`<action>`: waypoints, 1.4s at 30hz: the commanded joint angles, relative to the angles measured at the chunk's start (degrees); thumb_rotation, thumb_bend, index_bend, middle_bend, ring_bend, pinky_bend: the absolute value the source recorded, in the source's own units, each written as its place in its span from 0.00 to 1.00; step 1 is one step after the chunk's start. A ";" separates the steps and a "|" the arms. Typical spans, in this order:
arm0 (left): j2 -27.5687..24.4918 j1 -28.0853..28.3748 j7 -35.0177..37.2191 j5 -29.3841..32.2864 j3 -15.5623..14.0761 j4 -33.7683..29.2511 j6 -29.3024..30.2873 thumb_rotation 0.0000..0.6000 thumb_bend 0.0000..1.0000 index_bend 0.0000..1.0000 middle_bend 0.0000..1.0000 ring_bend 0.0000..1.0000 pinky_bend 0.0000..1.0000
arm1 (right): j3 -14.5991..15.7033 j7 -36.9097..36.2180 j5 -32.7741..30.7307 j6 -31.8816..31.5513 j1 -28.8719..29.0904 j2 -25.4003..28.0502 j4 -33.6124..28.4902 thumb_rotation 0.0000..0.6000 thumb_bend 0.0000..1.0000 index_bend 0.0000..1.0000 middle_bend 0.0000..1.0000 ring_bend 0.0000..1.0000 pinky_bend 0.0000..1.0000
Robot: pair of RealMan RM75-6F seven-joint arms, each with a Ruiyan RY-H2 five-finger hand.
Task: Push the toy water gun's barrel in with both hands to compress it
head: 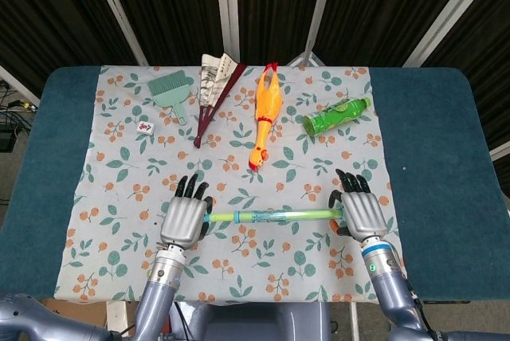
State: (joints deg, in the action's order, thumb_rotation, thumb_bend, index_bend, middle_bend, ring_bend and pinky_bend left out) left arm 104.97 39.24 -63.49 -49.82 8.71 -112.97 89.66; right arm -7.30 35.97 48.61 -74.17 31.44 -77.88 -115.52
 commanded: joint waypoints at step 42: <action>-46.54 -26.87 60.76 -43.02 -24.33 9.06 6.56 1.00 0.16 0.00 0.00 0.00 0.00 | 14.23 -29.48 33.97 -13.35 -23.55 19.91 10.15 1.00 0.32 0.00 0.00 0.00 0.00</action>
State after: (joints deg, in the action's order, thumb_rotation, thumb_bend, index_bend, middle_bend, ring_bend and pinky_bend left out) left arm 60.83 16.44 -8.19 -89.84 -13.10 -108.54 92.78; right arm 5.30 8.18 80.10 -85.06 10.26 -58.83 -107.38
